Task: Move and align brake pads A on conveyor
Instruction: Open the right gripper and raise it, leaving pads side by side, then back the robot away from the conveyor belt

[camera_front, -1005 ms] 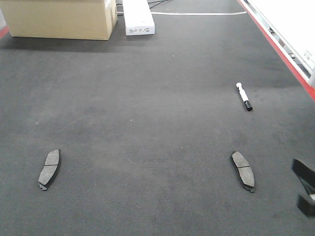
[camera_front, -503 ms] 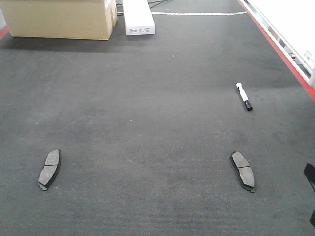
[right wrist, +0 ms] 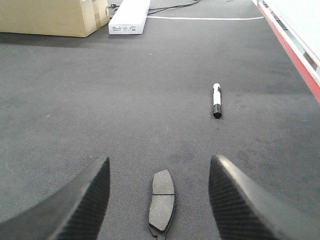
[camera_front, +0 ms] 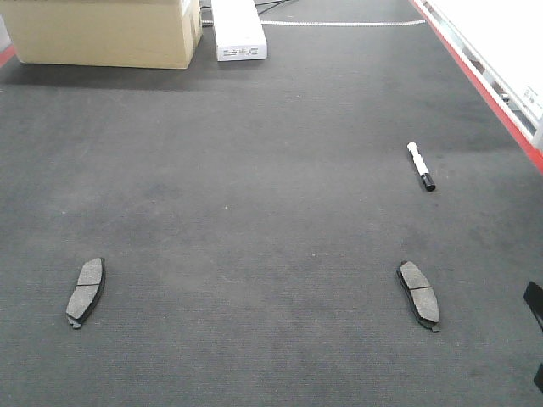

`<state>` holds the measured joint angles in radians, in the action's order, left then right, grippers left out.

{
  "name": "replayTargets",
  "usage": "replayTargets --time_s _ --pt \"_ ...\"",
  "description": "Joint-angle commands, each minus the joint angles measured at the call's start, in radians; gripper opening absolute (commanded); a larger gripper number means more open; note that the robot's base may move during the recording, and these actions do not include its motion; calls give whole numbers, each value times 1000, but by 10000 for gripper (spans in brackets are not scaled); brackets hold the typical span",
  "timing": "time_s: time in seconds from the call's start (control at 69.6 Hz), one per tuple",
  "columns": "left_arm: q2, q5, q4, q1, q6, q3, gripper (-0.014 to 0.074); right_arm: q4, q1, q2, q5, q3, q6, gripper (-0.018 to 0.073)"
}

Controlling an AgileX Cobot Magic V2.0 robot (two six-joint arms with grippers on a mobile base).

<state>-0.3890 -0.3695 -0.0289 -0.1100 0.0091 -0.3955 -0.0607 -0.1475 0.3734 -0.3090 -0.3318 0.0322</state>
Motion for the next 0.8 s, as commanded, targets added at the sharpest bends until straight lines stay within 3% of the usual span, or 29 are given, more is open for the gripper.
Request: replayTargets --time_s 0.0,0.79 --pt "-5 64 0 -3 -2 -25 491 2 4 5 74 -27 4 413" --pt "-5 64 0 -3 -2 -25 491 2 4 5 75 -27 4 413"
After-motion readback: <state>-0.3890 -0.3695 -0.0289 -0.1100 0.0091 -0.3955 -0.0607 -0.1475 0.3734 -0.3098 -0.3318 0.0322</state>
